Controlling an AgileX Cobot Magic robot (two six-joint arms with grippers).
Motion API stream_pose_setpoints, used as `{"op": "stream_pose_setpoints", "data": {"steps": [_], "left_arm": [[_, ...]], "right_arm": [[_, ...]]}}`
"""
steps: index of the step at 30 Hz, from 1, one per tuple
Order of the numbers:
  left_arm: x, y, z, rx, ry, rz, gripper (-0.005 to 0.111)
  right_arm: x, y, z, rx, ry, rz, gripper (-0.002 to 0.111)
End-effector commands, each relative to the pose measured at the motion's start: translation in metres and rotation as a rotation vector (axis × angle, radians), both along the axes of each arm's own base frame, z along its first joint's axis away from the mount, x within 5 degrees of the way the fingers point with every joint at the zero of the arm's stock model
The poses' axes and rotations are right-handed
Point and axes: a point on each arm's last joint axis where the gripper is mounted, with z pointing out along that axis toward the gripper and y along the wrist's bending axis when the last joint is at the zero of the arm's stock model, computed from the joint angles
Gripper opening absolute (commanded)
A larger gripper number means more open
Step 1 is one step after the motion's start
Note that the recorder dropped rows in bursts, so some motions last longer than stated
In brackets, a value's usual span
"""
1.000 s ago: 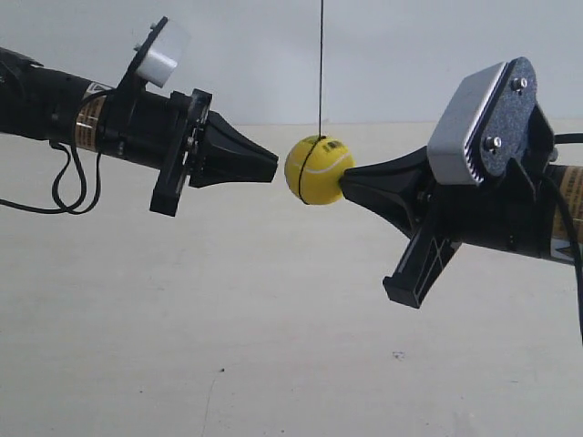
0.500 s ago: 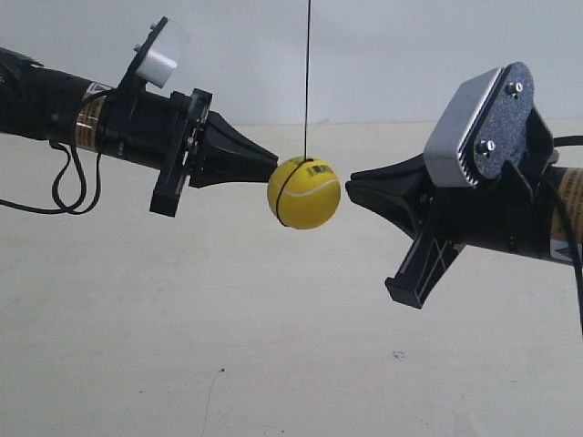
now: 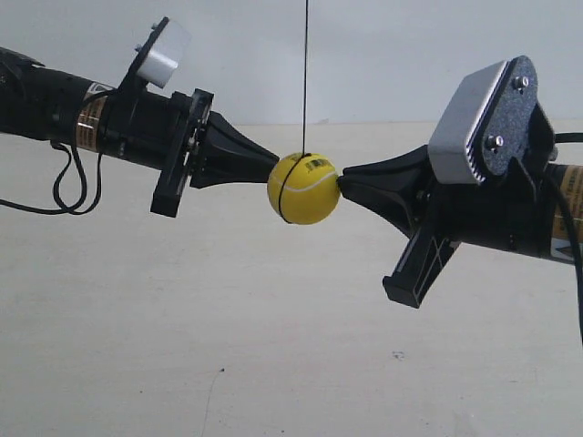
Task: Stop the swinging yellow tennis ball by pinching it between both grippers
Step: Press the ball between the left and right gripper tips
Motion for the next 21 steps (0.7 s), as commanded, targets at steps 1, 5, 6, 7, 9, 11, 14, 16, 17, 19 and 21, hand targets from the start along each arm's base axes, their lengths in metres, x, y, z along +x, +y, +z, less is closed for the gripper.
{"op": "stream_pose_setpoints", "data": {"steps": [1, 5, 6, 7, 9, 11, 14, 16, 17, 19, 21], "left_arm": [[-0.0015, -0.0032, 0.0017, -0.005, -0.004, -0.013, 0.005], [-0.0015, -0.0032, 0.0017, -0.005, -0.004, -0.013, 0.005], [-0.0015, -0.0032, 0.0017, -0.005, -0.004, -0.013, 0.005], [-0.0016, -0.0033, 0.0017, -0.005, -0.004, -0.013, 0.005], [-0.0016, -0.0033, 0.0017, -0.005, -0.004, -0.013, 0.005], [-0.0016, -0.0033, 0.0017, -0.005, -0.008, -0.014, 0.005], [-0.0016, -0.0033, 0.0017, -0.005, -0.017, -0.017, 0.005], [-0.0016, -0.0033, 0.0017, -0.005, -0.017, -0.017, 0.005], [-0.0016, -0.0033, 0.0017, -0.005, -0.022, -0.019, 0.005], [-0.0016, -0.0033, 0.0017, -0.005, -0.029, -0.022, 0.005], [-0.0012, -0.0034, 0.0023, -0.006, -0.033, -0.022, 0.005]], "right_arm": [[0.0016, -0.0007, 0.0025, 0.015, -0.003, -0.004, 0.0], [0.0016, -0.0007, 0.0025, 0.015, -0.003, -0.004, 0.0], [0.0016, -0.0007, 0.0025, 0.015, -0.003, -0.004, 0.0], [0.0016, -0.0007, 0.0025, 0.015, -0.003, -0.004, 0.0], [0.0015, -0.0006, 0.0026, 0.017, -0.003, -0.002, 0.0], [0.0016, -0.0007, 0.0027, 0.018, -0.003, -0.003, 0.0], [0.0014, -0.0005, 0.003, 0.021, -0.004, 0.0, 0.0], [0.0015, -0.0006, 0.0029, 0.02, -0.003, -0.002, 0.0], [0.0016, -0.0007, 0.0026, 0.017, -0.002, -0.004, 0.0], [0.0021, -0.0012, 0.002, 0.01, 0.001, -0.011, 0.0], [0.0023, -0.0014, 0.0016, 0.005, -0.001, -0.014, 0.0]]}}
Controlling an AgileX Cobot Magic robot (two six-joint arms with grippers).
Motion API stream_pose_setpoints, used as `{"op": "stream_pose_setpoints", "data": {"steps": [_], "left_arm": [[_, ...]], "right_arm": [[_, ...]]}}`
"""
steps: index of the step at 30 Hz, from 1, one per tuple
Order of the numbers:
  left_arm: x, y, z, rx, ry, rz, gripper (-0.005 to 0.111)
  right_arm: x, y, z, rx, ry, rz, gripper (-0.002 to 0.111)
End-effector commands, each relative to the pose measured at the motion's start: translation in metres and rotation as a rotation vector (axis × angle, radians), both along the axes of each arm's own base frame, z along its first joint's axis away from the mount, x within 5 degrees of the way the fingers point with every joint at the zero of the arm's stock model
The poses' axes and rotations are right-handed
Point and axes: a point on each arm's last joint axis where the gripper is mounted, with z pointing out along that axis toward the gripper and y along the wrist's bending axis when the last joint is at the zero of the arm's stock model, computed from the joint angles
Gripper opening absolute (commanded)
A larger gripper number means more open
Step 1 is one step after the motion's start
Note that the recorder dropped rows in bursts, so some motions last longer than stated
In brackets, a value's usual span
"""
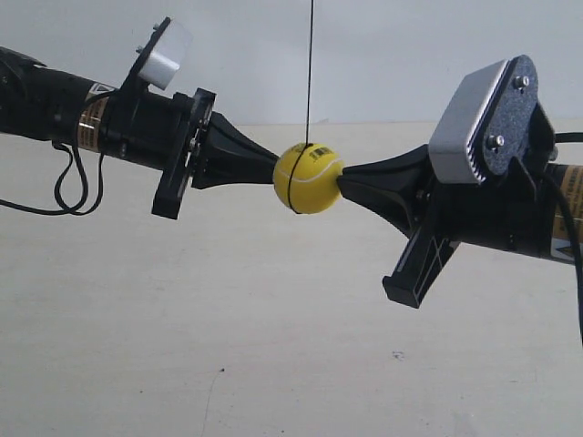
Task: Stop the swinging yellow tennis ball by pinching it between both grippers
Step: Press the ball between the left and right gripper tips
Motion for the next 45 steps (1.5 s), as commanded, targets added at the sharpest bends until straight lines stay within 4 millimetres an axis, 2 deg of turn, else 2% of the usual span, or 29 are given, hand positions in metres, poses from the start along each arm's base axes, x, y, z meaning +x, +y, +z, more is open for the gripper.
{"op": "stream_pose_setpoints", "data": {"steps": [1, 9, 15, 45], "left_arm": [[-0.001, -0.002, 0.002, -0.006, -0.025, -0.015, 0.005], [-0.002, -0.005, 0.002, -0.006, -0.034, -0.027, 0.005], [-0.008, -0.017, 0.002, -0.006, -0.037, -0.064, 0.005], [-0.008, -0.018, 0.002, -0.006, -0.041, -0.068, 0.005]], "right_arm": [[0.003, -0.002, 0.001, -0.001, -0.001, -0.017, 0.0], [0.002, -0.001, 0.002, 0.013, -0.002, -0.007, 0.0], [0.002, -0.001, 0.003, 0.016, -0.004, -0.004, 0.0], [0.002, -0.002, 0.001, 0.004, 0.01, -0.016, 0.0]]}}
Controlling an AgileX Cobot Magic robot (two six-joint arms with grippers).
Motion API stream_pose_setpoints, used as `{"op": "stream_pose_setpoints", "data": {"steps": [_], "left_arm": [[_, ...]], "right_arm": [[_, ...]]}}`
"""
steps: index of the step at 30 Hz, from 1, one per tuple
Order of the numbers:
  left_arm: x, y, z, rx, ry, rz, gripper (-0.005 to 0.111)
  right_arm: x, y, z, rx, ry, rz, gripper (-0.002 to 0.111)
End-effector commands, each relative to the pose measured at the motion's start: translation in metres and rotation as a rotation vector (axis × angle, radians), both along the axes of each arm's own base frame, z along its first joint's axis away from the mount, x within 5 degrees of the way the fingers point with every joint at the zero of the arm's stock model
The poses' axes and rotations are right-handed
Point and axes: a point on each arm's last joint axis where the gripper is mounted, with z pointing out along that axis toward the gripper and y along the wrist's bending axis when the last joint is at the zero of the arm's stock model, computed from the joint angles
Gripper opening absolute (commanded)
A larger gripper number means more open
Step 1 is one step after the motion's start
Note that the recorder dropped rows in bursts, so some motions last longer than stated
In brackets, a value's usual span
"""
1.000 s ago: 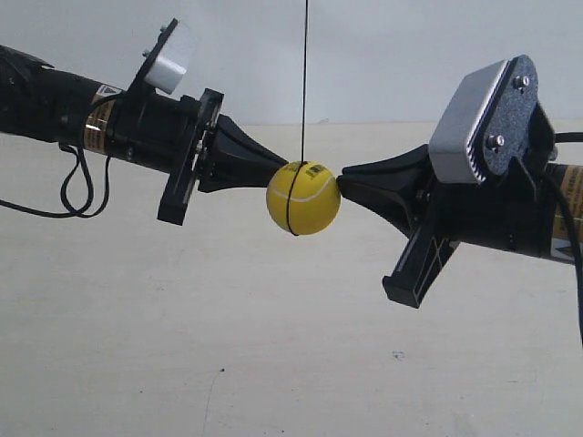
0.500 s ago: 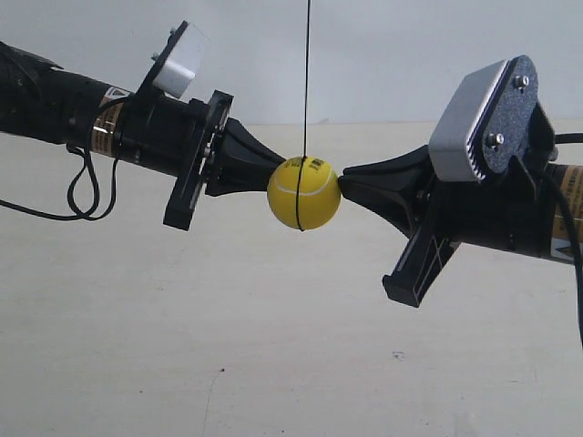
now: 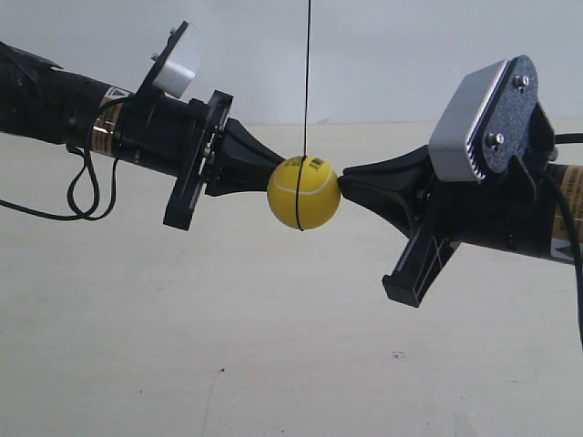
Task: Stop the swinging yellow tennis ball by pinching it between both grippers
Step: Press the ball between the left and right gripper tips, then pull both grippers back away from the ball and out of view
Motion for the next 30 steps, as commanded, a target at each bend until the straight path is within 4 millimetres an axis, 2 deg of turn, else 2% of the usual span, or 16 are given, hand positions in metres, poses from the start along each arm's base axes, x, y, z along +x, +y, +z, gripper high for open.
{"op": "stream_pose_setpoints", "data": {"steps": [1, 21, 30], "left_arm": [[-0.001, -0.003, 0.002, -0.007, -0.006, -0.014, 0.005], [0.0, -0.001, 0.002, -0.007, -0.01, -0.011, 0.005], [0.015, 0.031, 0.002, -0.006, -0.017, 0.082, 0.005]], "right_arm": [[0.002, -0.001, 0.001, -0.002, -0.005, -0.009, 0.0], [0.002, -0.002, 0.001, -0.012, -0.011, -0.012, 0.0], [0.011, -0.006, 0.001, -0.082, -0.002, -0.094, 0.0]]}}
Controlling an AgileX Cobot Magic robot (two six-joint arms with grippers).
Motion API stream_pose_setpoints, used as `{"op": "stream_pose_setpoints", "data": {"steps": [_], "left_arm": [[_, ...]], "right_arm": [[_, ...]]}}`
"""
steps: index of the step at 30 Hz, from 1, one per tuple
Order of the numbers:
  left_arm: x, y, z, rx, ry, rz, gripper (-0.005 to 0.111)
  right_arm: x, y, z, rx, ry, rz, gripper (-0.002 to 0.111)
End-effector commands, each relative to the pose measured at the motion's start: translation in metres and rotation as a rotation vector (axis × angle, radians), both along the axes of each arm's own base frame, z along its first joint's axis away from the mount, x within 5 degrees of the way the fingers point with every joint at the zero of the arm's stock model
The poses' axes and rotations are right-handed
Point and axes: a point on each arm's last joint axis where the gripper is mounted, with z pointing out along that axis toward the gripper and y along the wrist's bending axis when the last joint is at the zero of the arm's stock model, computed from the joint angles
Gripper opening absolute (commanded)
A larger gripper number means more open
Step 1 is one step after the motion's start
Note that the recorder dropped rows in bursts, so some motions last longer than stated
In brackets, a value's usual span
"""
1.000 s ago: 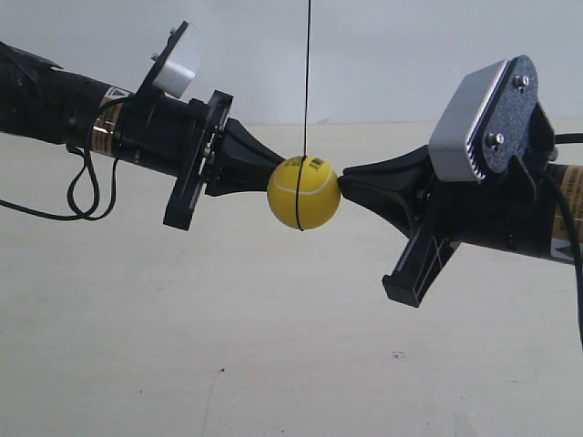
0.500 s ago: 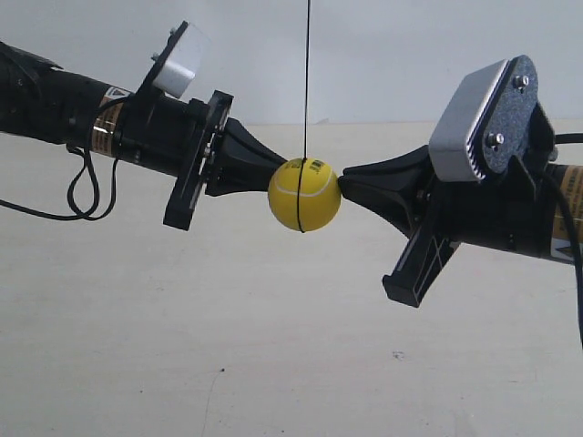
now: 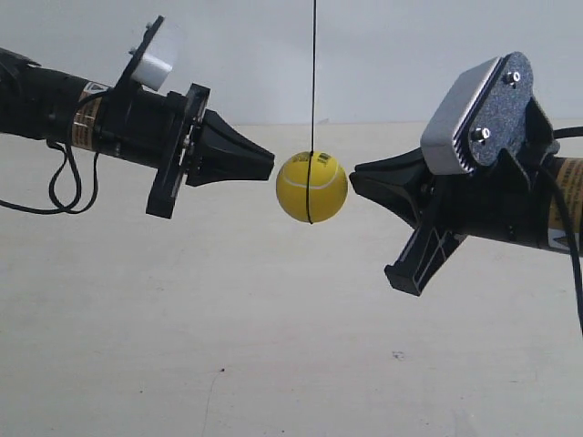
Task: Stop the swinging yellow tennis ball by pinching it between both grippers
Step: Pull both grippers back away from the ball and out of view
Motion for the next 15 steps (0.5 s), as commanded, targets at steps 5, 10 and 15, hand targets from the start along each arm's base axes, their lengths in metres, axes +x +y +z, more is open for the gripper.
{"op": "stream_pose_setpoints", "data": {"steps": [5, 10, 15], "left_arm": [[0.006, 0.0136, 0.0018, -0.006, -0.005, 0.034, 0.005], [0.006, 0.0136, 0.0018, -0.006, -0.005, 0.034, 0.005], [0.006, 0.0136, 0.0018, -0.006, -0.005, 0.034, 0.005]], "right_arm": [[0.0037, -0.0025, 0.0015, -0.014, -0.006, -0.026, 0.0], [0.0036, -0.0024, 0.0017, -0.012, -0.007, -0.025, 0.0], [0.0036, -0.0023, 0.0018, -0.01, -0.006, -0.024, 0.0]]}}
